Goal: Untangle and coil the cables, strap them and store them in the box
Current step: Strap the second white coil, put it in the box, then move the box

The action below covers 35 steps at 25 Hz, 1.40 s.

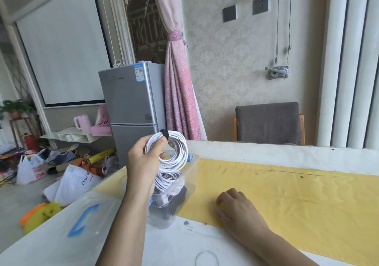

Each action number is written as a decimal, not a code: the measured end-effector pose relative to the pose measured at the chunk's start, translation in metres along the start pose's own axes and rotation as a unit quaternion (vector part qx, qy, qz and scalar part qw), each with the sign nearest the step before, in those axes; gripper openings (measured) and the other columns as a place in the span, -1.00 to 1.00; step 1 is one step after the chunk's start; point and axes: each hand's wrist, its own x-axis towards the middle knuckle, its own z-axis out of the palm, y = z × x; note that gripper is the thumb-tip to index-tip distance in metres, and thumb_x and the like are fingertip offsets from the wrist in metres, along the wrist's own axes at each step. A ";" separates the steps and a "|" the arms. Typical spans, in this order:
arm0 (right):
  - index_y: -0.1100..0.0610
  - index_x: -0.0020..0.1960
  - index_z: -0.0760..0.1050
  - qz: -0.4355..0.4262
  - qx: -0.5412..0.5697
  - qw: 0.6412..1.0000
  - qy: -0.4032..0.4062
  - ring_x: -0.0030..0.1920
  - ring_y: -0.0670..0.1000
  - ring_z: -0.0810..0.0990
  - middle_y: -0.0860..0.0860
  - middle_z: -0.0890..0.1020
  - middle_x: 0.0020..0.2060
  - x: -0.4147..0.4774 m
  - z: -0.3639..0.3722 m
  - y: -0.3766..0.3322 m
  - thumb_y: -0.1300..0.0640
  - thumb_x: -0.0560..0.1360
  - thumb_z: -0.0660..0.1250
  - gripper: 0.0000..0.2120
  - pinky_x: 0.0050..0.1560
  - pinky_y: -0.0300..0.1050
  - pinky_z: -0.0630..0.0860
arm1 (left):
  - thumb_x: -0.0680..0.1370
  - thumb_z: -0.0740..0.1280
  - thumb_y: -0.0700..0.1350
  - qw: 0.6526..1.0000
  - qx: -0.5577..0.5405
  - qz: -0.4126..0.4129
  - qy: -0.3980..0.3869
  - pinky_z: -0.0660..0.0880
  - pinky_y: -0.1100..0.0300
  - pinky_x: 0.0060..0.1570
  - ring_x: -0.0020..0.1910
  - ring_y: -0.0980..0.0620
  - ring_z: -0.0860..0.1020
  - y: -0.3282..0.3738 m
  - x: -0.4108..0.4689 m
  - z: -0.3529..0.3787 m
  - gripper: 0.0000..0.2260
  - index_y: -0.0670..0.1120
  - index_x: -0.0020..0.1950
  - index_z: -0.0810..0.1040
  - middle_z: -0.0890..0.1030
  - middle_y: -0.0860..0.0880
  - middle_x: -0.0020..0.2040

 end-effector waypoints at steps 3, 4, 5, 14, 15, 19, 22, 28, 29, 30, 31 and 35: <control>-0.04 0.22 0.38 -0.001 -0.001 1.000 -0.005 0.18 -0.04 0.38 -0.10 0.40 0.15 0.001 0.000 -0.003 -0.10 0.60 0.06 -0.72 0.15 -0.23 0.29 | 0.52 0.36 -0.18 0.996 0.088 0.019 0.003 0.49 0.19 -0.19 -0.41 0.20 0.54 -0.004 0.029 0.003 -0.97 -0.10 -0.10 0.59 0.59 0.05 -0.28; -0.03 0.22 0.38 -0.001 -0.001 1.000 -0.007 0.18 -0.04 0.38 -0.10 0.40 0.15 0.002 -0.001 -0.003 -0.10 0.60 0.05 -0.72 0.15 -0.23 0.29 | 0.53 0.34 -0.17 0.990 0.144 0.013 0.003 0.43 0.21 -0.24 -0.39 0.11 0.53 -0.008 0.037 0.006 -0.93 -0.13 -0.13 0.58 0.57 0.02 -0.31; -0.03 0.23 0.38 0.003 -0.003 1.000 -0.009 0.18 -0.03 0.38 -0.09 0.41 0.15 0.002 -0.001 -0.003 -0.10 0.60 0.05 -0.71 0.15 -0.22 0.29 | 0.55 0.32 -0.15 0.982 0.189 -0.008 -0.007 0.38 0.22 -0.32 -0.38 0.05 0.50 -0.013 0.043 0.010 -0.86 -0.16 -0.18 0.56 0.56 -0.03 -0.32; -0.01 0.23 0.38 0.007 0.004 1.000 -0.016 0.17 -0.01 0.37 -0.06 0.41 0.16 0.003 0.000 -0.001 -0.09 0.60 0.06 -0.71 0.16 -0.20 0.32 | 0.61 0.10 -0.10 0.862 0.441 -0.198 -0.153 0.35 0.29 -0.52 -0.59 -0.04 0.43 -0.045 0.069 0.010 -0.72 -0.24 -0.16 0.45 0.47 -0.15 -0.50; -0.01 0.23 0.39 0.006 0.003 1.000 -0.015 0.17 -0.01 0.37 -0.06 0.41 0.16 0.003 0.000 0.000 -0.09 0.60 0.06 -0.71 0.16 -0.20 0.32 | 0.61 0.13 -0.09 0.831 0.479 -0.197 -0.203 0.28 0.32 -0.56 -0.61 -0.02 0.39 -0.042 0.067 0.004 -0.74 -0.21 -0.19 0.44 0.44 -0.11 -0.55; -0.01 0.23 0.39 0.007 0.003 1.000 -0.014 0.17 0.00 0.37 -0.06 0.41 0.16 0.005 0.000 0.000 -0.09 0.60 0.06 -0.71 0.16 -0.18 0.31 | 0.61 0.18 -0.04 0.752 0.576 -0.047 -0.317 0.19 0.17 -0.42 -0.39 0.01 0.34 -0.049 0.061 -0.001 -0.65 -0.08 -0.38 0.31 0.33 -0.01 -0.43; -0.01 0.23 0.40 0.009 0.012 1.000 -0.013 0.17 0.00 0.38 -0.06 0.42 0.16 0.004 0.002 0.001 -0.08 0.60 0.07 -0.71 0.17 -0.18 0.32 | 0.60 0.21 -0.07 0.774 0.561 0.024 -0.294 0.33 0.14 -0.18 -0.11 -0.03 0.44 -0.058 0.057 0.004 -0.77 -0.10 -0.23 0.45 0.50 -0.04 -0.23; 0.00 0.31 0.32 0.005 0.043 0.999 -0.005 0.23 -0.01 0.38 -0.07 0.43 0.20 0.003 0.001 0.001 -0.09 0.60 0.08 -0.67 0.19 -0.18 0.31 | 0.55 0.26 -0.10 0.826 0.528 0.083 -0.177 0.45 0.12 -0.05 -0.08 -0.06 0.55 -0.042 0.052 -0.023 -0.85 -0.12 -0.17 0.55 0.59 -0.05 -0.13; 0.00 0.32 0.31 -0.004 0.049 0.999 -0.007 0.23 -0.01 0.39 -0.07 0.43 0.20 0.002 0.001 -0.001 -0.08 0.60 0.09 -0.67 0.19 -0.17 0.31 | 0.52 0.28 -0.12 0.842 0.512 0.093 -0.144 0.45 0.13 -0.03 -0.09 -0.04 0.54 -0.039 0.049 -0.038 -0.89 -0.07 -0.19 0.54 0.59 -0.04 -0.12; 0.00 0.32 0.31 -0.017 0.046 0.999 -0.012 0.23 -0.01 0.40 -0.06 0.44 0.20 0.000 0.000 -0.002 -0.08 0.60 0.09 -0.67 0.18 -0.17 0.32 | 0.50 0.29 -0.14 0.853 0.501 0.097 -0.114 0.46 0.11 -0.02 -0.08 -0.04 0.54 -0.038 0.045 -0.055 -0.92 -0.03 -0.19 0.52 0.58 -0.04 -0.11; 0.00 0.32 0.31 -0.030 0.036 0.999 -0.019 0.22 0.00 0.40 -0.06 0.44 0.20 -0.001 0.000 -0.004 -0.08 0.60 0.08 -0.67 0.17 -0.16 0.32 | 0.49 0.29 -0.14 0.859 0.495 0.097 -0.090 0.47 0.09 -0.01 -0.06 -0.06 0.55 -0.037 0.040 -0.072 -0.93 -0.01 -0.19 0.52 0.58 -0.06 -0.09; 0.01 0.29 0.36 -0.066 0.011 0.997 -0.038 0.17 0.03 0.42 -0.05 0.48 0.18 -0.006 -0.002 -0.014 -0.08 0.60 0.08 -0.68 0.15 -0.14 0.35 | 0.55 0.28 0.02 0.790 0.605 -0.056 -0.081 0.46 0.05 0.06 0.14 -0.17 0.49 -0.043 0.026 -0.144 -0.75 -0.11 0.08 0.57 0.56 -0.17 0.13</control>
